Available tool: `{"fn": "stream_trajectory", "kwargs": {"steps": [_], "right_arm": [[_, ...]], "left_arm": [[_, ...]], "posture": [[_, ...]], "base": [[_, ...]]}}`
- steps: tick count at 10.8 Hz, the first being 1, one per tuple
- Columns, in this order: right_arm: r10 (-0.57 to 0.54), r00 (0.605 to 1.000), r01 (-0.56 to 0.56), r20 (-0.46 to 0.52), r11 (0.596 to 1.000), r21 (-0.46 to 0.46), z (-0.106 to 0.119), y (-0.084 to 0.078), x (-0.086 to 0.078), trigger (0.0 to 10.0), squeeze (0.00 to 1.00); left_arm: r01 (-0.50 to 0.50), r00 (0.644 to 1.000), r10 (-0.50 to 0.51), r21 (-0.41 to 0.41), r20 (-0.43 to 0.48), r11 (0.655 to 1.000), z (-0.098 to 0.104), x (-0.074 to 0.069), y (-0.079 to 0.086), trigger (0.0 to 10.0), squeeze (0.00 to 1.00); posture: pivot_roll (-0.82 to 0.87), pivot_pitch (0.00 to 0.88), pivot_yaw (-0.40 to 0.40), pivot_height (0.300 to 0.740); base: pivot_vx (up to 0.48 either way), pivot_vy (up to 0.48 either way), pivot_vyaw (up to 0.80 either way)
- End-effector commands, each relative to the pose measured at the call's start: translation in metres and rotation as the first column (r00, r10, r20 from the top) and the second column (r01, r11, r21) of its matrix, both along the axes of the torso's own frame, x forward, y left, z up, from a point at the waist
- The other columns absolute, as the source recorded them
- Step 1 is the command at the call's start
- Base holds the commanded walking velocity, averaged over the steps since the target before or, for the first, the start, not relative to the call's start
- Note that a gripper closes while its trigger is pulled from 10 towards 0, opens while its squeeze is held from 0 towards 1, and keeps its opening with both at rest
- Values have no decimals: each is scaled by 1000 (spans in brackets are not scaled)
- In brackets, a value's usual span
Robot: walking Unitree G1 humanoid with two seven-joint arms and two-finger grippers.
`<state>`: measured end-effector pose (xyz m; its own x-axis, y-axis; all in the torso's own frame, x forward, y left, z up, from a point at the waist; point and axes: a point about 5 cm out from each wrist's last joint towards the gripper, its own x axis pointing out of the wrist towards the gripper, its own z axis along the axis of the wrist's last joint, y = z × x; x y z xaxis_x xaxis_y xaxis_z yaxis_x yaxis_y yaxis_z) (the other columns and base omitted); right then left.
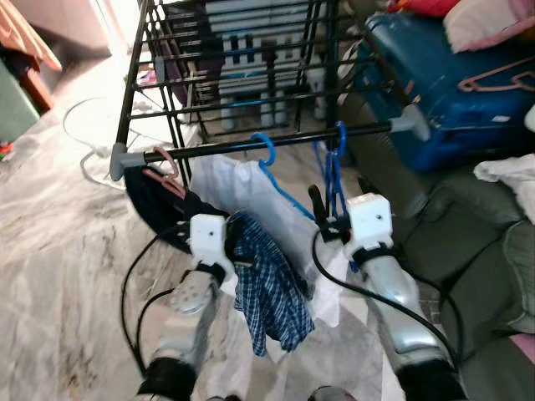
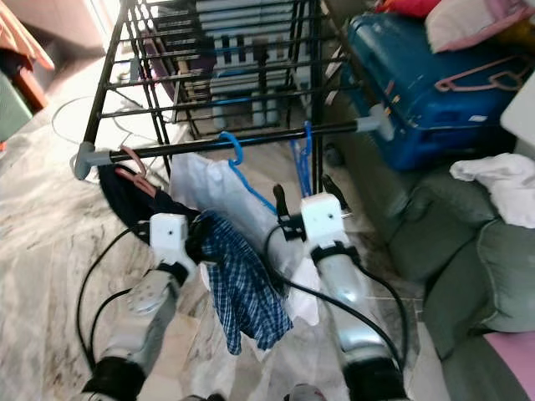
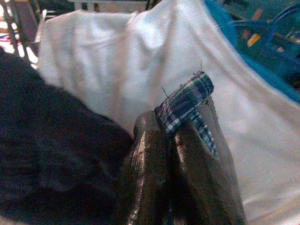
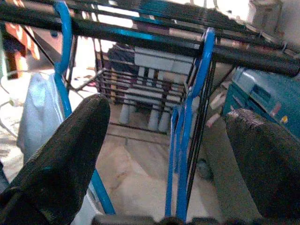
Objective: Hang hanger
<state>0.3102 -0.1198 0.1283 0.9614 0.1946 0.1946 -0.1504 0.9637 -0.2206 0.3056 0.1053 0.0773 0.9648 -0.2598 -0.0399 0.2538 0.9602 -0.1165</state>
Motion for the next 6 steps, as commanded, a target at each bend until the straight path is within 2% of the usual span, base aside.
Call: {"fn": "stream_trajectory", "kwargs": {"steps": [1,3,6], "right_arm": [[-33,999,33,-40,999,4,-4,3,5,10000,0],[-46,994,47,-95,999,11,-8,12,16,10000,0],[-135,984,138,-120,990,17,-5,12,28,10000,0]], "left_arm": [[-8,1000,7,15,8,1000,3,-1,5,10000,0],[0,1000,0,26,5,1000,4,-3,8,10000,0],[12,1000,-12,32,4,999,6,-4,8,10000,0]], "posture": [[-248,193,103,740],[-231,206,112,740],[-224,205,114,740]], "base": [[0,0,0],[0,0,0],[0,0,0]]}}
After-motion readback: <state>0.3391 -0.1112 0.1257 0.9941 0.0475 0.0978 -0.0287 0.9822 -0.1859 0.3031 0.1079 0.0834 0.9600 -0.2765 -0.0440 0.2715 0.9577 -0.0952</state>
